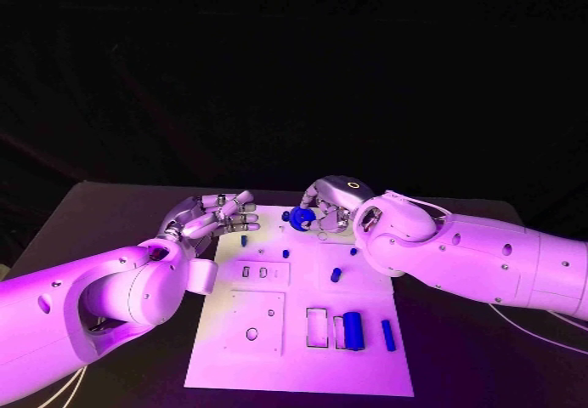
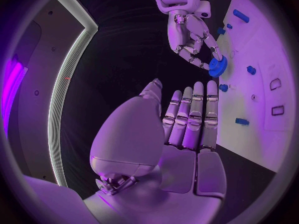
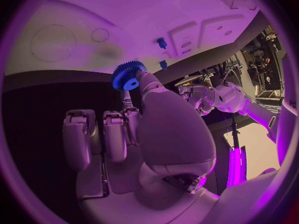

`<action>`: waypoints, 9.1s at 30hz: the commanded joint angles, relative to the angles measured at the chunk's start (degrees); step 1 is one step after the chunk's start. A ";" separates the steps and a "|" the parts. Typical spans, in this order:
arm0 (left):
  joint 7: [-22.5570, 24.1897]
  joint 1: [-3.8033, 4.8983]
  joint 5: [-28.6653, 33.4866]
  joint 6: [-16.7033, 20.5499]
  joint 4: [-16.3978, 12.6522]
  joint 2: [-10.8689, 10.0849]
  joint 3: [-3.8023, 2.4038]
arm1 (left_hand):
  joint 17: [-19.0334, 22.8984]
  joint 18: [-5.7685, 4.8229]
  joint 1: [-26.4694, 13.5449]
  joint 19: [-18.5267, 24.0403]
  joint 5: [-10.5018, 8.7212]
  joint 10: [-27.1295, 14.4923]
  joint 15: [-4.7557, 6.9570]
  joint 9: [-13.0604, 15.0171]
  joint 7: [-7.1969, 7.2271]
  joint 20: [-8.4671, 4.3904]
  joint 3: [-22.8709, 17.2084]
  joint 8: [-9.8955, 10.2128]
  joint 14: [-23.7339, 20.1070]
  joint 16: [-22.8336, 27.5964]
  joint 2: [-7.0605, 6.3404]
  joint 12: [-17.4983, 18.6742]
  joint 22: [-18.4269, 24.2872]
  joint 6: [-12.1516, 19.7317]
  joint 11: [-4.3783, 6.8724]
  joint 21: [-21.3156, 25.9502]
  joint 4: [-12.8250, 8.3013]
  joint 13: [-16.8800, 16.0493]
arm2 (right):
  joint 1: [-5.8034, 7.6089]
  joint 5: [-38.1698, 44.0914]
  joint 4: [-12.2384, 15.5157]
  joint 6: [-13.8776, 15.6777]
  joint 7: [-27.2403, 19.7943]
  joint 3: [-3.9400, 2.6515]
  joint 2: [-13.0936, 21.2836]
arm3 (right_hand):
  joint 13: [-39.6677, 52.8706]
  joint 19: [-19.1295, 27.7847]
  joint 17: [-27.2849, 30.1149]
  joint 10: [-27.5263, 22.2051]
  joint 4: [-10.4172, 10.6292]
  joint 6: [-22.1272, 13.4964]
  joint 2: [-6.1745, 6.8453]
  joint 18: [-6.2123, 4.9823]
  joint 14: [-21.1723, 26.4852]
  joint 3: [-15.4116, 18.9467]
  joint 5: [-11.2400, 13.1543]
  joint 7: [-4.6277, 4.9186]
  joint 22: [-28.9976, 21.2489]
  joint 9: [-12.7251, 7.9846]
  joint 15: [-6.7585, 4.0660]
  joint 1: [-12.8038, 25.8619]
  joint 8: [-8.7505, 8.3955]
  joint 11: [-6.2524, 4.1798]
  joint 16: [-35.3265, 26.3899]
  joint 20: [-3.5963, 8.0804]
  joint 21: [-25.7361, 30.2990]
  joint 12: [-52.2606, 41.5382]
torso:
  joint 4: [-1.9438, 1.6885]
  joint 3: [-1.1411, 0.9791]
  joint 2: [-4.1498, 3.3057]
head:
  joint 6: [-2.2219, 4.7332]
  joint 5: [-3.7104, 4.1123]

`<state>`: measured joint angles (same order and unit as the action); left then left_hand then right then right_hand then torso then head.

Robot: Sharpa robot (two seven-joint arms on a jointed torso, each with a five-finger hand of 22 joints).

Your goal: Assemble the parts on the task board

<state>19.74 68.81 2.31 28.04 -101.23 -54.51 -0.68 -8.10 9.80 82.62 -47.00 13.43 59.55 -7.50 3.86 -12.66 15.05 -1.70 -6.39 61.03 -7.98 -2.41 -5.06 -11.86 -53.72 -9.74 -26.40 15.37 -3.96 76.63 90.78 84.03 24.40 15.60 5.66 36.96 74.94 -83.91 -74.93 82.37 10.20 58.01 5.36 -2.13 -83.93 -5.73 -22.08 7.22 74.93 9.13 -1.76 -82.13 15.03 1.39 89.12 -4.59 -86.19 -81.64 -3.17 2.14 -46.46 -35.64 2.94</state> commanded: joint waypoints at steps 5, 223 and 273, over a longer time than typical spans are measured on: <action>0.23 0.09 -0.28 -1.03 0.09 0.21 -0.05 | -0.10 0.52 0.40 0.40 -0.21 -0.11 -0.22 -0.02 -0.48 -0.20 0.06 0.32 -0.28 0.15 -0.06 0.26 -0.05 0.01 -0.40 -0.37 -0.11 0.00 | -0.02 3.40 -2.93 0.66 1.78 0.06 -3.91 | 4.94 -2.45 -13.45 0.33 0.07 1.73 -0.54 0.77 -5.71 -0.46 -0.19 -1.26 10.04 0.80 -0.48 0.25 0.06 0.06 0.26 0.38 -0.18 -0.26 | -0.05 0.04 -0.09 | -0.06 0.02; -0.98 0.06 -0.23 -2.55 5.60 1.13 0.00 | -0.30 0.48 0.81 1.46 -0.24 -0.54 -0.49 -0.03 -0.71 0.13 -0.02 0.94 -0.79 1.16 0.09 0.98 -0.20 0.29 -0.65 -0.64 -0.41 0.03 | -5.79 -6.14 8.09 2.62 -3.19 0.85 1.58 | 4.25 -3.05 -14.24 -0.18 0.23 5.42 -1.98 0.94 -5.88 -5.20 3.34 -2.03 11.31 2.98 -1.04 1.93 -4.44 -0.59 0.56 0.97 -0.10 0.98 | 1.51 0.03 2.74 | -3.85 -4.25; -1.25 0.06 -0.22 -2.88 4.86 1.19 0.01 | -0.33 0.48 0.78 1.55 -0.24 -0.53 -0.50 -0.02 -0.71 0.16 0.00 0.98 -0.78 1.22 0.11 1.00 -0.21 0.28 -0.66 -0.67 -0.39 0.02 | -9.30 0.32 1.67 -2.85 1.44 1.82 -7.10 | 3.59 -2.37 -13.60 -0.92 0.08 4.01 -0.56 0.68 -5.73 -4.90 4.43 -1.37 10.53 2.92 -0.68 3.15 -4.88 -0.06 0.31 0.78 0.79 1.69 | 1.56 -0.07 2.68 | -5.77 -5.98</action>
<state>18.33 68.80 2.31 26.23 -96.22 -53.41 -0.63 -8.38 9.80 83.06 -45.98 13.43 59.14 -7.89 3.86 -12.86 15.25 -1.84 -5.60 60.64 -7.08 -2.41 -4.44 -11.98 -53.52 -10.16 -26.84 15.23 -3.96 67.59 90.27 85.76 23.51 16.32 7.31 29.92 74.90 -84.02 -74.91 81.78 10.29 62.52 4.50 -2.15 -84.02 -10.66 -17.81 5.81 74.90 12.09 -2.48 -79.39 10.34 1.24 89.34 -4.09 -85.70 -80.23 -1.60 2.08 -43.76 -41.40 -3.00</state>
